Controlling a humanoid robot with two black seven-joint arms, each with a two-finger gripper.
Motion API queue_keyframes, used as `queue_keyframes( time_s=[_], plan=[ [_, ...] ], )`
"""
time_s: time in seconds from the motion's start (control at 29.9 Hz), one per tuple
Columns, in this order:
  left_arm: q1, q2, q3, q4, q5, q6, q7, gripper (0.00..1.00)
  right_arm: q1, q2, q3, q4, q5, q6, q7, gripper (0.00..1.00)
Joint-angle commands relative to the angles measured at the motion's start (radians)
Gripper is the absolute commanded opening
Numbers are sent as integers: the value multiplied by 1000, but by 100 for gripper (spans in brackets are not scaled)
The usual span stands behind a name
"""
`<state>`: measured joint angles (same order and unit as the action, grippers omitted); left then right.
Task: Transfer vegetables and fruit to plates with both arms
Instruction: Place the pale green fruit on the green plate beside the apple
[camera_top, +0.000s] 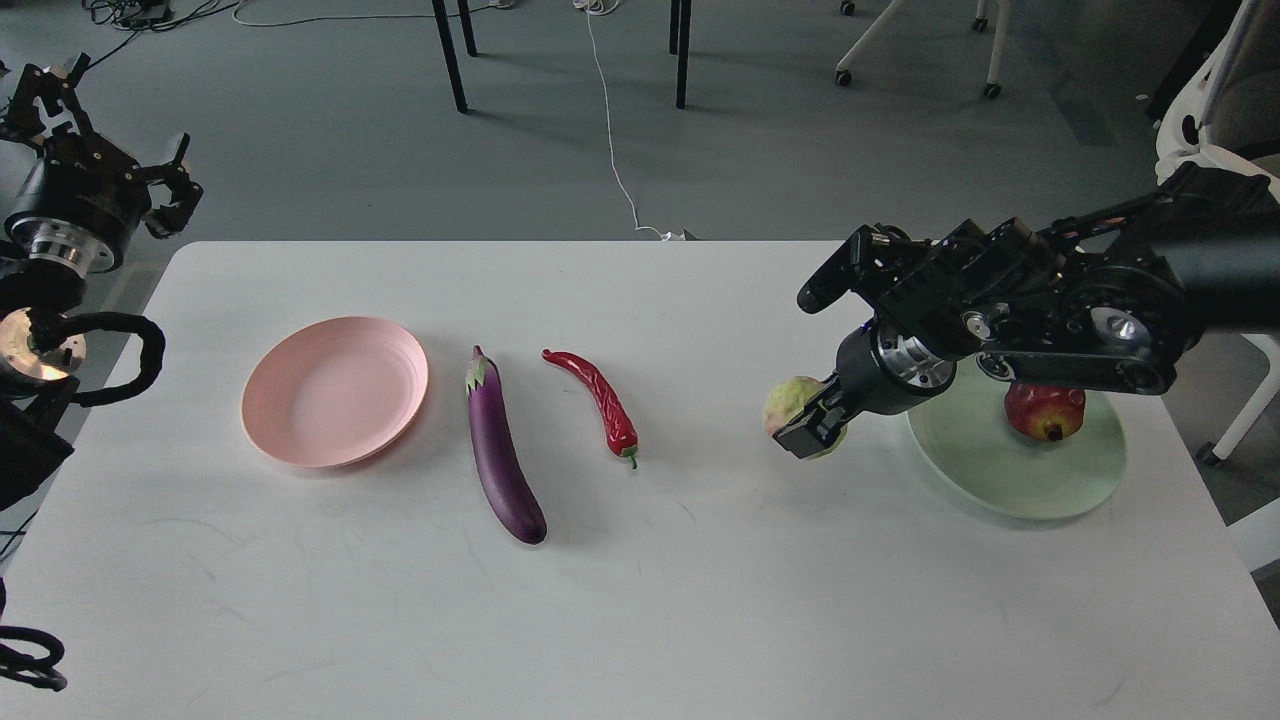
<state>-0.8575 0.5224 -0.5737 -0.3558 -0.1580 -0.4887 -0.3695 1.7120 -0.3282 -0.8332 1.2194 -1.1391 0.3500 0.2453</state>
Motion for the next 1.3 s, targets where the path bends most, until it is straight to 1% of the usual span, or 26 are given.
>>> queue_keyframes(
  time_s=[0.0,0.2,0.3,0.37,0.47,0.53,0.57,0.63,0.73,0.84,0.97,1.04,1.14,1.2,1.24,1.27],
  plan=[
    [0,1,0,0,0,0,1,98,6,-92,-10,3,-73,4,-29,44],
    [-2,2,0,0,0,0,1,98,-47,-199,-58,2,-123,3,-27,45],
    [-2,1,2,-2,0,0,1,98,-74,-229,-58,2,-155,3,-27,46],
    [-2,-1,2,-2,0,0,1,98,-89,-242,-58,0,-172,3,-27,51],
    [-3,-1,3,-2,0,0,12,98,-104,-249,-57,-9,-174,-2,-29,61],
    [-5,-1,3,-2,0,0,17,98,-109,-259,-49,-11,-173,-3,-29,66],
    [-5,1,3,-2,0,0,17,98,-109,-265,-47,-12,-173,-3,-29,69],
    [-6,-1,3,-2,0,0,18,98,-112,-272,-44,-12,-173,-3,-31,82],
    [-9,-1,3,-2,0,0,17,98,-123,-276,-41,-12,-171,-3,-31,94],
    [-11,-1,2,-3,0,0,15,98,-127,-284,-34,-14,-171,-3,-29,96],
    [-20,11,-6,-8,-5,0,15,98,-115,-314,54,-24,-160,-2,-24,96],
    [-34,8,0,-8,-3,0,15,98,-109,-325,132,-79,-151,-2,-21,97],
    [-44,-4,5,-12,3,0,20,98,-132,-341,331,-211,-120,-2,-21,97],
    [-54,-18,17,-14,21,0,24,98,-196,-330,474,-296,-61,-6,-21,97],
    [-66,-21,27,-15,35,0,30,98,-231,-322,546,-335,-29,-6,-23,97],
    [-87,-22,49,-18,57,0,50,98,-267,-304,627,-378,5,-6,-23,97]
  ],
)
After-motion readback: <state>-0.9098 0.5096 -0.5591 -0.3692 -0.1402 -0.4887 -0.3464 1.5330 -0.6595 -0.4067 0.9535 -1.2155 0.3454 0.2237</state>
